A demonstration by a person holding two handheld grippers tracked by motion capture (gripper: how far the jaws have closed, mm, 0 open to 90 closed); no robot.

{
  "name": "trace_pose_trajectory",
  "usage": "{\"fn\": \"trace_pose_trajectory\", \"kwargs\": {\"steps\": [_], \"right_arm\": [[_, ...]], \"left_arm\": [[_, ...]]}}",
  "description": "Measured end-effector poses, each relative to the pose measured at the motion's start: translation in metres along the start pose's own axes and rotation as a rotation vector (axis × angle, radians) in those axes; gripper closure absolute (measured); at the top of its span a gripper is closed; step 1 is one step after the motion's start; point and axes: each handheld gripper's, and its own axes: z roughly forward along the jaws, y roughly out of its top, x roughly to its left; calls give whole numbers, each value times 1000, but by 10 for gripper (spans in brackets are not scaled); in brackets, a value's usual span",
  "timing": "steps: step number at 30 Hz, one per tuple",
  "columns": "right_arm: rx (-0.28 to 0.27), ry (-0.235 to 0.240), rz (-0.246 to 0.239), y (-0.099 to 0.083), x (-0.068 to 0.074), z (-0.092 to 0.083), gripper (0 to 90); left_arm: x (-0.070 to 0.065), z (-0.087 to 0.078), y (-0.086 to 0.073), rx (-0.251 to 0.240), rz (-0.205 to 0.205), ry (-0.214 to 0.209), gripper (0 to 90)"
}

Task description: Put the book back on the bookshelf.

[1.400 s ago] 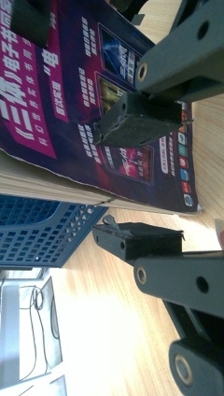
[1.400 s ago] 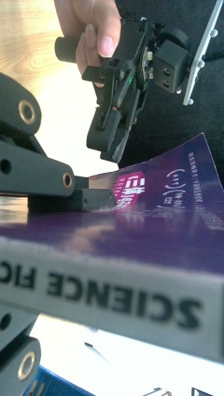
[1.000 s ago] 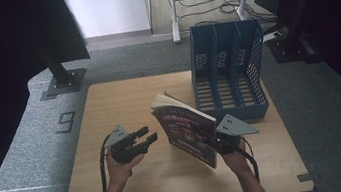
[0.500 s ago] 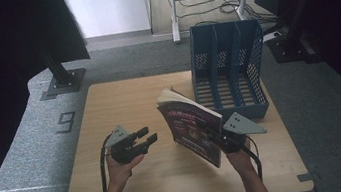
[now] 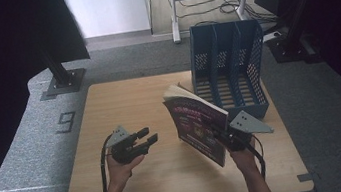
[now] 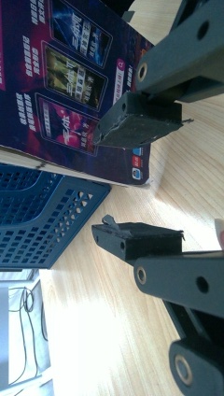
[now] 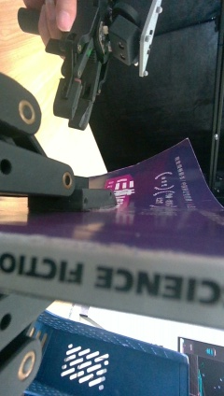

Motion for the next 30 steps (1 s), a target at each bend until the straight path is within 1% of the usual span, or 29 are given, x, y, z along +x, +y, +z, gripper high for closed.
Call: {"fn": "trace_pose_trajectory", "kwargs": {"steps": [10,16,20,30], "right_arm": [[-15,-28,5,3,-5,-6,816],[-20,-37,10,3,-7,-8,816],[-21,-52,14,4,-8,-9,816],[-26,-77,27,3,-15,-13,816]], "left_arm": [[0,1,-1,9,2,-2,510],[0,1,-1,18,2,-6,509],[1,1,-1,21,2,-7,509],[2,2,-2,31,0,-7,509]]}}
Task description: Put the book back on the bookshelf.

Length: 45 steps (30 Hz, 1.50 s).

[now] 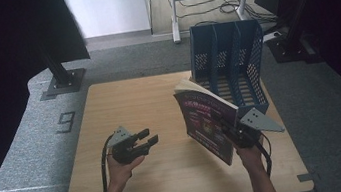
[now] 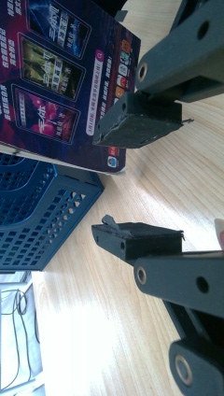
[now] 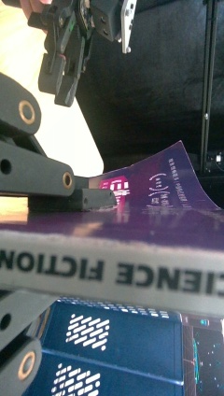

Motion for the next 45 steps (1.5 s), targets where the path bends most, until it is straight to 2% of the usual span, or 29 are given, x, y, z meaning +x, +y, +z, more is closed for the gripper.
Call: {"fn": "trace_pose_trajectory", "kwargs": {"steps": [24,35,45], "right_arm": [[-60,-57,15,13,-17,-18,816],[-55,-72,10,18,-21,-12,816],[-77,-93,10,30,-26,-10,816]], "left_arm": [[4,-2,-1,1,-10,6,509],[5,-3,-1,-4,-16,6,510],[7,-3,-2,-3,-20,6,510]]}}
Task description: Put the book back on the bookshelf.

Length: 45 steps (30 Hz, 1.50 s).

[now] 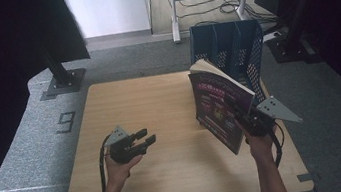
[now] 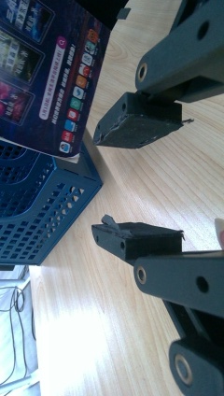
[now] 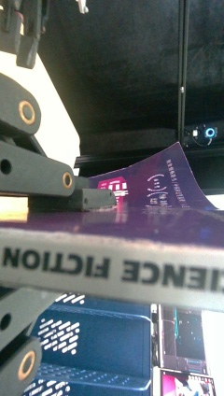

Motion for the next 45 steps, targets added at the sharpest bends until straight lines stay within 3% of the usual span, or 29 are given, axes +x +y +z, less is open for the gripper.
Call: {"fn": "trace_pose_trajectory", "kwargs": {"steps": [19,45], "right_arm": [[-36,-41,3,13,-8,0,816],[-50,-126,-5,32,-25,29,816]], "left_arm": [[1,0,0,-3,-6,0,510],[1,7,-6,32,-8,-5,510]]}}
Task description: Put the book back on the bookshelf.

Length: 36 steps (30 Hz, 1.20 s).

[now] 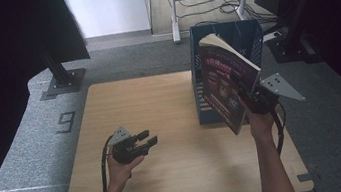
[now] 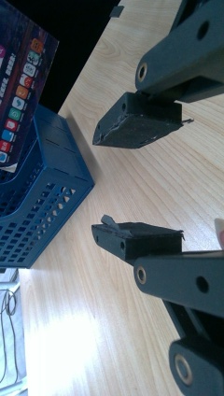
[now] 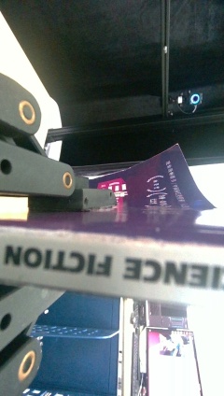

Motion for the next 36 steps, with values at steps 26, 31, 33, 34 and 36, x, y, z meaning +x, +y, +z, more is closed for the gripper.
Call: {"fn": "trace_pose_trajectory", "kwargs": {"steps": [26,31,33,34,36], "right_arm": [[19,-67,-4,-9,-8,40,816],[29,-79,-3,-11,-11,45,815],[31,-82,1,-11,-13,48,815],[32,-82,3,-11,-14,49,816],[32,-84,5,-11,-15,51,815]], "left_arm": [[4,-2,0,-4,-8,5,511],[4,-2,0,-5,-9,6,511],[4,-2,0,-4,-9,5,510],[4,-2,0,-5,-9,5,510],[4,-2,0,-6,-10,5,510]]}}
